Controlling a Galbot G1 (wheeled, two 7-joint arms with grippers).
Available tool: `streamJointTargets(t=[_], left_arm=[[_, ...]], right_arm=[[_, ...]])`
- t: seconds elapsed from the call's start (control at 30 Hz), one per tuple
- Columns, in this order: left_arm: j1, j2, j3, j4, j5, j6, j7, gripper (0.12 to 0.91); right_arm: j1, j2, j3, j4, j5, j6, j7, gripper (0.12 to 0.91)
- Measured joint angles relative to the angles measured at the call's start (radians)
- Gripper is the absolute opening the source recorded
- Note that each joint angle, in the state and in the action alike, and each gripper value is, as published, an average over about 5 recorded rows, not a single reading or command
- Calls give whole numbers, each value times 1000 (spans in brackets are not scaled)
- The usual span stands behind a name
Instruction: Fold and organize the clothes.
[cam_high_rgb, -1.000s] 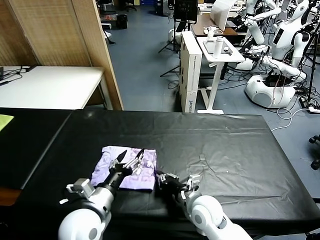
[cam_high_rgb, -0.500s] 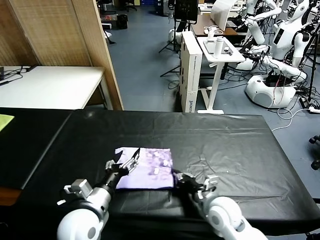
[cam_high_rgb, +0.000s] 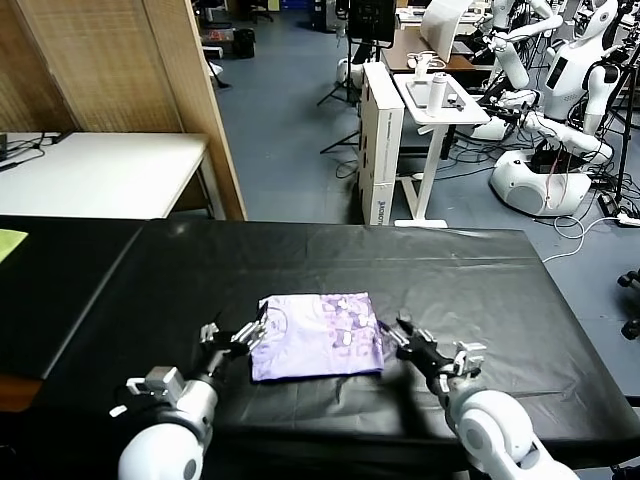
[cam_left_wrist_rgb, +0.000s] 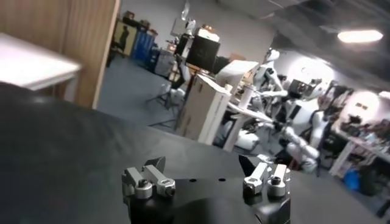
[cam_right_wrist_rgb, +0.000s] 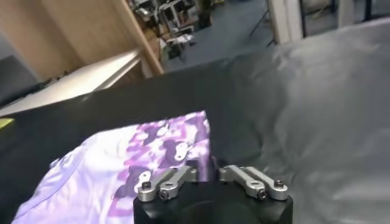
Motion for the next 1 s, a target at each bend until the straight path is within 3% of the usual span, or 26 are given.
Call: streamJointTargets(t=[0.1,0.2,0.3,0.37,0.67,1.0], left_arm=[[8,16,4,13,-2,-37,-2,907],[16,36,12,26,-3,-98,-16,907],[26,60,19,39,3,-156,-33,907],[35,76,18,40,3,-170,-37,907],[103,145,-11,-17,-24,-140,-74,907],[223,210,-47,-70,-39,-140,-84,907]], right_arm=[[-29,1,30,29,-59,34,-30,782],[-66,2,63,57,-120,73,-53,885],[-107,6,95,84,-157,101,-63,904],[-132,10,115,100,-164,107,-63,906],[-255,24,208,169,-216,128,-42,907],[-413,69,245,238,-392,240,-23,907]])
